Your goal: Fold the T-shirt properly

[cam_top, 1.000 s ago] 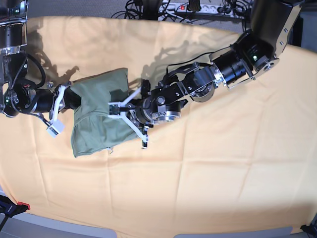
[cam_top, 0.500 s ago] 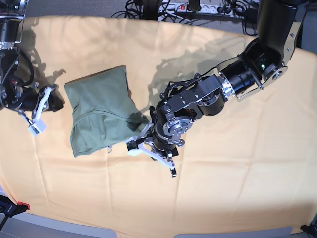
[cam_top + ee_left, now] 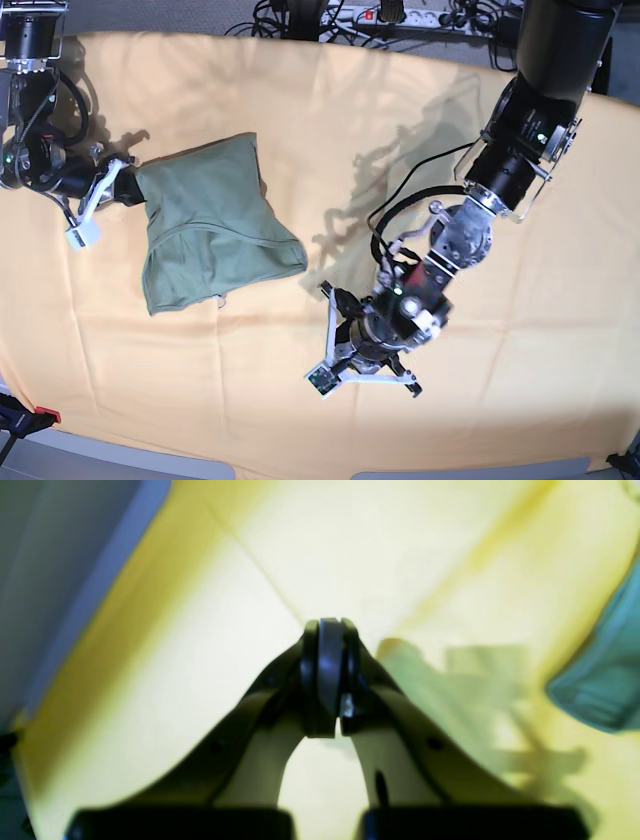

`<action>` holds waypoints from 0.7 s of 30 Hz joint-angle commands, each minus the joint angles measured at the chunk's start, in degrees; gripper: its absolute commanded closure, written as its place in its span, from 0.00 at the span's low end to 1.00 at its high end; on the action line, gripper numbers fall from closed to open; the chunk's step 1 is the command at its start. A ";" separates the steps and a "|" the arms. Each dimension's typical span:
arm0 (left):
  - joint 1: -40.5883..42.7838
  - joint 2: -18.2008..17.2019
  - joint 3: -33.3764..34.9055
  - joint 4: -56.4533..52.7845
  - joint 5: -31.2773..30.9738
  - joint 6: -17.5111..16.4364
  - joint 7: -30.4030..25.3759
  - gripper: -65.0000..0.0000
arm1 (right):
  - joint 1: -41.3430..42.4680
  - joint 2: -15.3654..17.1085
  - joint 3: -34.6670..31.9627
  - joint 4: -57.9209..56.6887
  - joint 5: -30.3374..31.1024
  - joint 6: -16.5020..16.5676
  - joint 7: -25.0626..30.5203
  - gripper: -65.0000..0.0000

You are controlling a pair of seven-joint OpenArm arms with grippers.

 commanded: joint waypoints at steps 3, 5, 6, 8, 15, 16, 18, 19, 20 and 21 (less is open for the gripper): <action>-1.68 0.13 -3.52 0.90 -5.38 -3.82 -0.94 1.00 | 0.37 0.94 0.28 1.01 5.66 0.30 -4.85 1.00; -1.55 -0.20 -4.20 0.87 -8.92 -6.21 -0.87 1.00 | 0.07 0.94 0.28 1.03 8.11 0.30 -7.50 1.00; -1.53 -0.44 -4.20 0.85 -10.47 -7.28 -0.70 1.00 | -0.09 0.94 0.28 1.03 8.83 0.30 -8.39 1.00; -1.53 -0.63 -4.20 0.85 -12.37 -8.50 -0.09 1.00 | -0.20 0.94 0.28 1.03 9.27 0.30 -9.33 1.00; -1.53 -1.20 -4.20 0.85 -15.87 -10.97 -0.02 1.00 | -0.17 1.27 0.28 1.03 9.49 0.30 -13.94 1.00; -1.53 -1.31 -4.20 0.85 -16.00 -11.08 0.04 1.00 | -0.17 1.33 0.28 1.05 9.51 0.30 -14.42 1.00; -1.55 -1.42 -4.20 0.85 -15.98 -11.08 0.09 1.00 | -0.15 1.64 0.31 1.05 9.55 0.30 -14.42 1.00; -1.53 -1.44 -4.20 0.85 -15.98 -11.08 0.09 1.00 | -0.15 1.77 0.42 1.07 10.10 0.30 -14.42 1.00; -1.53 -1.44 -4.20 0.85 -15.96 -11.08 0.13 1.00 | -0.15 1.88 0.72 1.14 11.21 0.30 -14.42 1.00; -1.53 -1.44 -4.20 0.85 -15.98 -11.08 0.13 1.00 | -0.17 1.97 1.14 1.16 12.90 0.30 -14.42 1.00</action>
